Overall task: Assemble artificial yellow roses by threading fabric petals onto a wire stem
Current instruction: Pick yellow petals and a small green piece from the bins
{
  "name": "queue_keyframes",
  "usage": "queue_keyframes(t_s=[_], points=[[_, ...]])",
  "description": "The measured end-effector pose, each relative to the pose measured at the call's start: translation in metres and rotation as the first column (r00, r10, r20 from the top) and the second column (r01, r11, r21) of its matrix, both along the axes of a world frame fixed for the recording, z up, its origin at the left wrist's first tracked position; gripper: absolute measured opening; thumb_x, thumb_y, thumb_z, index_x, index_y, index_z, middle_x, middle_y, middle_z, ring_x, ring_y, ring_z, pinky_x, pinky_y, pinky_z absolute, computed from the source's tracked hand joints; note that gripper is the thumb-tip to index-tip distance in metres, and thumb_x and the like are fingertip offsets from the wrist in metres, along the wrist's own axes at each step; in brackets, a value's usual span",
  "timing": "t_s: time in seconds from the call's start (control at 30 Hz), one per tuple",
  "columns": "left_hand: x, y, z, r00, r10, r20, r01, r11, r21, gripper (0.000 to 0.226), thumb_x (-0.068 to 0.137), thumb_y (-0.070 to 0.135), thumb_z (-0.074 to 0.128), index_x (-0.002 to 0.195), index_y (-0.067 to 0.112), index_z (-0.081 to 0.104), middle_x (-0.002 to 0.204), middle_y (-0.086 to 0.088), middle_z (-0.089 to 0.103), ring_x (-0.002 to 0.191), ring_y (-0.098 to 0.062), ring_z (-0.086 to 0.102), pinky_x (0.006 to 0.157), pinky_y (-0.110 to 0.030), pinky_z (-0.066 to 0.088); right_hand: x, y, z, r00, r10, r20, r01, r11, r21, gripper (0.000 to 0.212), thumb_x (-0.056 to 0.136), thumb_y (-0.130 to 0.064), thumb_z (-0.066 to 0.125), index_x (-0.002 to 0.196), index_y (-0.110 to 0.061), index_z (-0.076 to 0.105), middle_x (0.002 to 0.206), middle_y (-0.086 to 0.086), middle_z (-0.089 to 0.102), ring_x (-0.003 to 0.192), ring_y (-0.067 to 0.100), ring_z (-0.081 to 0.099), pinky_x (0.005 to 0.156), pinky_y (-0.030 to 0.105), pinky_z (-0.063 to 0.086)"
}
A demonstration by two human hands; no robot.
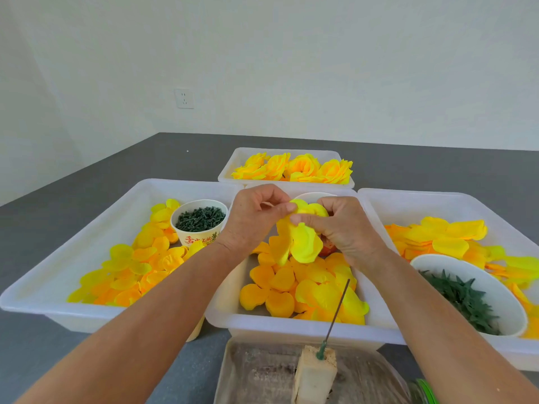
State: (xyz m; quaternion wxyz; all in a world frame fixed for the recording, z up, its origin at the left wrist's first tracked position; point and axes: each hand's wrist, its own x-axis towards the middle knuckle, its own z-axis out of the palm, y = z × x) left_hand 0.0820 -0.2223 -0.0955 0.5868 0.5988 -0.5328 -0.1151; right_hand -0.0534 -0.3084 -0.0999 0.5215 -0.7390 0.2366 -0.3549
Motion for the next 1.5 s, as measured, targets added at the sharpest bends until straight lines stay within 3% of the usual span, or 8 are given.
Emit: queue_keyframes(t_s=[0.17,0.37,0.47,0.6,0.73,0.9,1.27,1.5], points=[[0.007,-0.001,0.0,0.971,0.027,-0.239,-0.035,0.999,-0.026,0.019,0.081,-0.004,0.066,0.073,0.012,0.058,0.064,-0.005,0.06,0.058,-0.01,0.055,0.06,-0.023,0.048,-0.003,-0.004,0.002,0.991,-0.017,0.135,-0.008,0.983,0.183,0.029,0.059,-0.04,0.076,0.065,-0.013,0.069,0.063,0.005,0.067,0.056,0.017,0.059,0.054,0.028,0.05],[0.006,0.003,0.002,0.923,-0.101,-0.372,0.098,0.995,-0.028,0.02,0.082,-0.005,0.061,0.1,0.003,0.066,0.08,-0.006,0.069,0.076,-0.015,0.064,0.074,-0.025,0.054,-0.003,-0.008,0.0,0.984,-0.035,0.176,-0.007,0.972,0.233,0.01,0.074,-0.024,0.073,0.07,-0.015,0.073,0.07,0.005,0.072,0.061,0.014,0.064,0.055,0.025,0.053],[0.01,0.004,0.007,0.882,-0.009,-0.472,-0.002,1.0,-0.024,0.007,0.088,0.002,0.058,0.089,0.003,0.065,0.076,-0.004,0.065,0.069,-0.01,0.059,0.064,-0.014,0.05,-0.004,-0.009,0.001,0.981,-0.062,0.186,0.008,0.96,0.28,0.005,0.08,-0.014,0.069,0.077,-0.012,0.073,0.081,0.009,0.074,0.073,0.019,0.068,0.068,0.033,0.058],[0.014,0.0,0.008,0.82,0.138,-0.555,-0.184,0.983,-0.027,0.016,0.091,0.005,0.055,0.078,0.013,0.059,0.075,-0.007,0.06,0.069,-0.017,0.055,0.069,-0.026,0.049,-0.003,-0.008,0.001,0.98,-0.071,0.185,0.011,0.952,0.305,0.009,0.084,-0.01,0.065,0.079,-0.013,0.072,0.079,0.006,0.074,0.071,0.017,0.069,0.063,0.027,0.058],[0.017,0.002,0.007,0.816,0.22,-0.534,-0.276,0.961,-0.026,0.018,0.088,0.007,0.06,0.072,0.015,0.059,0.066,-0.003,0.058,0.069,-0.019,0.054,0.067,-0.031,0.045,-0.004,-0.008,0.001,0.984,-0.088,0.152,0.042,0.957,0.286,0.009,0.083,-0.013,0.066,0.077,-0.015,0.072,0.074,0.004,0.074,0.067,0.014,0.069,0.059,0.026,0.056],[0.016,0.001,0.007,0.836,0.192,-0.514,-0.242,0.97,-0.033,0.026,0.087,0.004,0.062,0.064,0.013,0.054,0.044,0.012,0.056,0.042,0.002,0.048,0.044,-0.012,0.041,-0.003,-0.009,-0.002,0.989,-0.129,0.068,0.111,0.969,0.221,0.015,0.078,-0.017,0.073,0.063,-0.017,0.071,0.063,0.003,0.07,0.063,0.019,0.064,0.067,0.035,0.054],[0.027,0.0,0.011,0.696,0.428,-0.576,-0.524,0.852,-0.001,0.024,0.09,0.011,0.057,0.068,0.016,0.05,0.051,-0.005,0.041,0.032,-0.007,0.032,0.032,-0.011,0.023,-0.004,-0.012,-0.002,0.975,-0.222,0.023,0.215,0.961,0.172,0.04,0.072,-0.023,0.079,0.084,0.011,0.063,0.056,0.011,0.054,0.043,0.009,0.045,0.051,0.028,0.041],[0.018,0.002,0.007,0.864,0.187,-0.467,-0.232,0.972,-0.04,0.01,0.092,0.005,0.054,0.084,0.009,0.059,0.057,-0.001,0.059,0.045,-0.01,0.053,0.04,-0.016,0.035,-0.004,-0.014,-0.006,0.975,-0.221,0.004,0.219,0.966,0.137,0.031,0.074,-0.023,0.078,0.078,0.005,0.065,0.051,0.005,0.056,0.043,0.009,0.046,0.046,0.024,0.041]])
